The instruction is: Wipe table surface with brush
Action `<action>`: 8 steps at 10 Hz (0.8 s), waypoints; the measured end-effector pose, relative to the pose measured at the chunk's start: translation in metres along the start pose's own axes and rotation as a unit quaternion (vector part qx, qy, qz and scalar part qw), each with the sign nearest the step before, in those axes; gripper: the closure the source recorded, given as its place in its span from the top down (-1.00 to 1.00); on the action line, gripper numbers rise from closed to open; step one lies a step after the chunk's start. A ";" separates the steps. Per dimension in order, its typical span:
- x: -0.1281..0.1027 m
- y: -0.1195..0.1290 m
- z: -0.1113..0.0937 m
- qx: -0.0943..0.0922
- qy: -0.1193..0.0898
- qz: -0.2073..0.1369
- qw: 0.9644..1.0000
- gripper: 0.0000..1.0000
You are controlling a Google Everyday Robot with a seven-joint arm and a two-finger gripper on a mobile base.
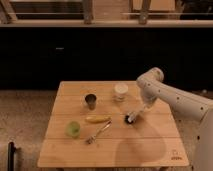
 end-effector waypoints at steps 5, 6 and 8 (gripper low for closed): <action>-0.067 0.003 -0.010 0.017 -0.043 -0.075 0.996 -0.92; -0.071 0.012 -0.009 0.014 -0.050 -0.078 0.996 -0.92; -0.068 0.032 0.000 0.004 -0.057 -0.073 0.996 -0.92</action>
